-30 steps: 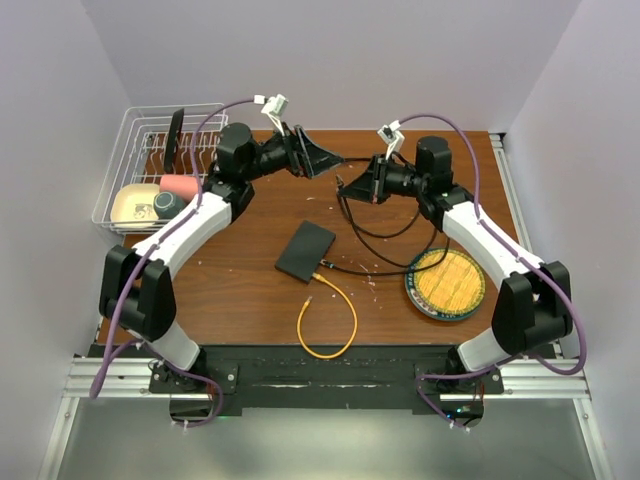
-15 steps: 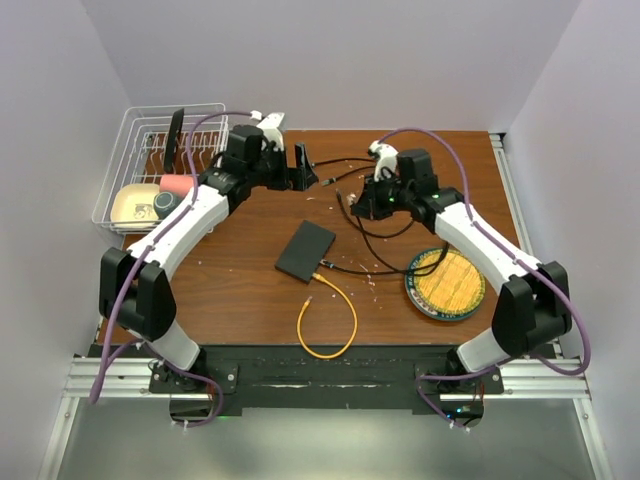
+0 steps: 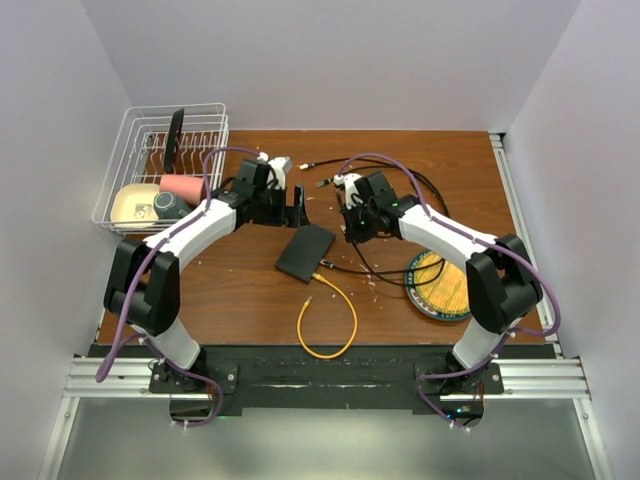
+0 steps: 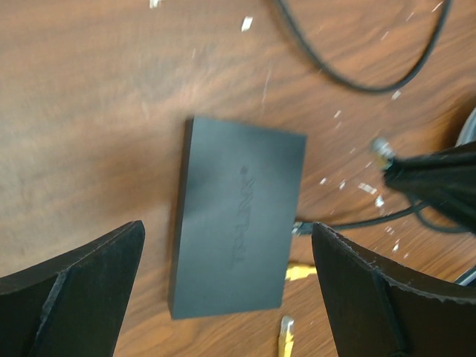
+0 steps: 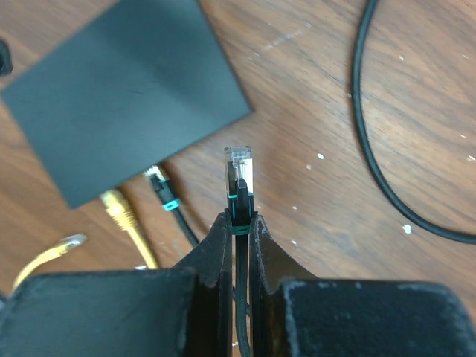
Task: Insert the plug into the switch port
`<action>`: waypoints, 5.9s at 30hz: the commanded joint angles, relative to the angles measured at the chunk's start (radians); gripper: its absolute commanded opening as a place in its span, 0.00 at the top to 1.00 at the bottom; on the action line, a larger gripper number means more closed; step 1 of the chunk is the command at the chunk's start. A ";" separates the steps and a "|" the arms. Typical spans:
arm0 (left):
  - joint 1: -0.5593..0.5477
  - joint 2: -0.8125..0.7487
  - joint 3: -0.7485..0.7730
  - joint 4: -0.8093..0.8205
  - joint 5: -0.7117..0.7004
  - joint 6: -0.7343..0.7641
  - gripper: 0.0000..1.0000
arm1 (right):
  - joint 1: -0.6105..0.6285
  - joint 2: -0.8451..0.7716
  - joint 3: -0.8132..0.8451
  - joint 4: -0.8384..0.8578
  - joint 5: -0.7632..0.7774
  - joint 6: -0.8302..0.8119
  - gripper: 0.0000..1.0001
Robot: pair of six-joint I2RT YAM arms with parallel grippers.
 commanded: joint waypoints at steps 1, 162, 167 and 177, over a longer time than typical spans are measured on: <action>0.007 0.005 -0.044 0.037 0.011 0.022 0.00 | 0.054 0.029 -0.010 -0.025 0.122 -0.050 1.00; 0.016 0.242 -0.133 0.262 0.410 -0.001 0.48 | 0.269 0.131 0.066 0.352 0.076 -0.210 1.00; 0.016 0.239 -0.131 0.254 0.416 0.010 0.46 | 0.268 0.148 0.089 0.363 0.080 -0.211 1.00; 0.013 0.240 -0.150 0.264 0.445 0.007 0.60 | 0.269 0.180 0.093 0.368 0.122 -0.176 1.00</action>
